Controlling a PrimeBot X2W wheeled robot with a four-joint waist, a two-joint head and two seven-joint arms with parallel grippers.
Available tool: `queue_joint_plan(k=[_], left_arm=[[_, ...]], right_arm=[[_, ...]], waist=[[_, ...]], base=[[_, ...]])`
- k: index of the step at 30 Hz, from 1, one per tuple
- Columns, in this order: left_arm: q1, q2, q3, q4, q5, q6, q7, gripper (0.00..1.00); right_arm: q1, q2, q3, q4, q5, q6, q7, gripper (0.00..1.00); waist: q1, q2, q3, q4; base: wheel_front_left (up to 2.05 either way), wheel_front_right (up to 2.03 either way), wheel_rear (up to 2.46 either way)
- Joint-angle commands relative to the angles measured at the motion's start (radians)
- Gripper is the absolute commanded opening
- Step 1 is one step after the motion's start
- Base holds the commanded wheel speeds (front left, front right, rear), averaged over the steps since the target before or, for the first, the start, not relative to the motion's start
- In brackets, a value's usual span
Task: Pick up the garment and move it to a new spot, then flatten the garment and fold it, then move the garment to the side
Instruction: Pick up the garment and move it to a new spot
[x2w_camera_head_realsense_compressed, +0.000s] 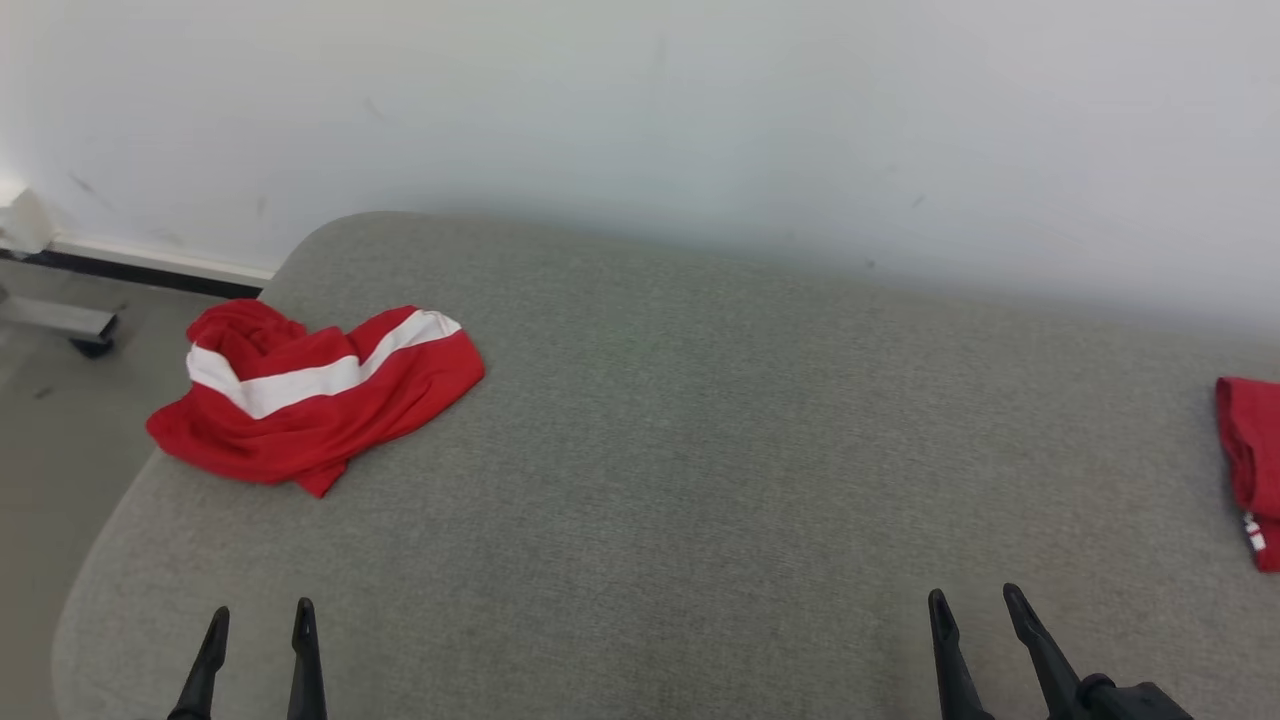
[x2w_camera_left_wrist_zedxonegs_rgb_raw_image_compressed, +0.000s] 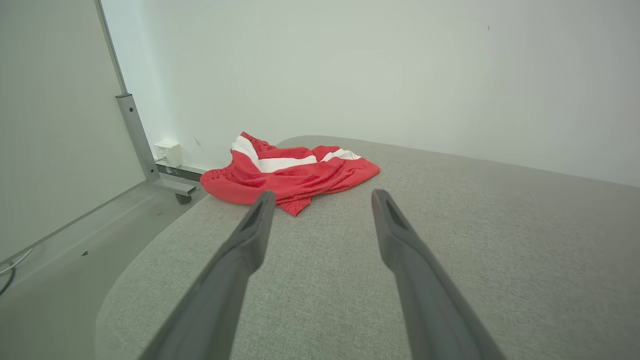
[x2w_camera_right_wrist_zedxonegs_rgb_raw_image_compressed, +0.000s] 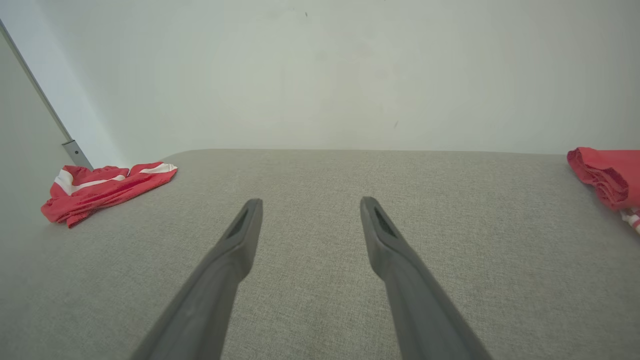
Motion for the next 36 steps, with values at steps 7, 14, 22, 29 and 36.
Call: queue_joint_plan(k=[7,14,22,29,36], left_arm=[[-0.010,0.012,0.016,0.005,-0.017,0.012,-0.007,1.00],[-0.008,0.016,0.027,0.001,-0.023,0.024,-0.010,1.00],[-0.002,0.019,0.033,-0.009,-0.029,0.034,-0.012,1.00],[-0.013,0.018,0.034,-0.012,-0.036,0.041,-0.011,1.00],[-0.113,0.052,0.047,-0.008,-0.055,0.028,0.014,1.00]], right_arm=[[-0.019,0.001,0.007,0.007,-0.007,-0.002,-0.007,1.00],[-0.029,0.001,0.016,0.011,-0.007,-0.002,-0.005,1.00],[-0.036,0.001,0.026,0.017,-0.006,-0.002,-0.005,1.00],[-0.047,0.001,0.033,0.012,-0.009,-0.002,-0.002,1.00],[-0.084,0.001,0.029,0.005,-0.030,-0.002,0.007,1.00]], waist=[[0.0000,0.0000,0.029,0.163],[0.0000,0.0000,0.038,0.219],[0.0000,0.0000,0.045,0.237],[0.0000,0.0000,0.059,0.225],[0.0000,0.0000,0.106,0.165]], base=[[0.00,0.00,0.00],[0.00,0.00,0.00],[0.00,0.00,0.00],[0.00,0.00,0.00],[0.00,0.00,0.00]])
